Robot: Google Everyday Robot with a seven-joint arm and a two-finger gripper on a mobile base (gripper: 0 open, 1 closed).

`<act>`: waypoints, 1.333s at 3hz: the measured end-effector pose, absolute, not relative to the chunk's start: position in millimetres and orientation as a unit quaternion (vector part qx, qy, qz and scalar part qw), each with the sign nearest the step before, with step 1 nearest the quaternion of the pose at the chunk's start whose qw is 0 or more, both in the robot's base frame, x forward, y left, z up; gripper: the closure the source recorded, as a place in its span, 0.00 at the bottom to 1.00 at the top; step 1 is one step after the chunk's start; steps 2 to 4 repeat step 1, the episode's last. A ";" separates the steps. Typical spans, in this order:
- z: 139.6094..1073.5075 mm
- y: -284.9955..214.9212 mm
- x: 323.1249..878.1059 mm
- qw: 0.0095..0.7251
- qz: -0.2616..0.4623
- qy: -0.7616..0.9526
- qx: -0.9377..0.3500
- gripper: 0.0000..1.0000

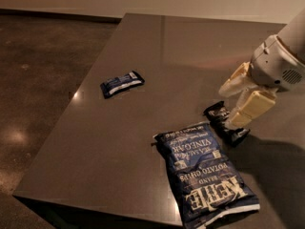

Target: Move rxbar chocolate near blue chip bag

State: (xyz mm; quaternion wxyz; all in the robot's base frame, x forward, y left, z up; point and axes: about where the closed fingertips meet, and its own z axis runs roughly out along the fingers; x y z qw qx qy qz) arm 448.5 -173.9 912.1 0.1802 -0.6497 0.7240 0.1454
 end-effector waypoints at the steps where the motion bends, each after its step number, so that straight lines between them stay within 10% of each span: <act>1: 912.4 -173.0 449.3 0.182 0.144 0.724 -0.650 0.00; 4: 912.4 -173.0 449.3 0.182 0.144 0.724 -0.650 0.00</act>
Offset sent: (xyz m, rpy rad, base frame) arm 0.0000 0.0000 0.0000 0.0000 0.0000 0.0000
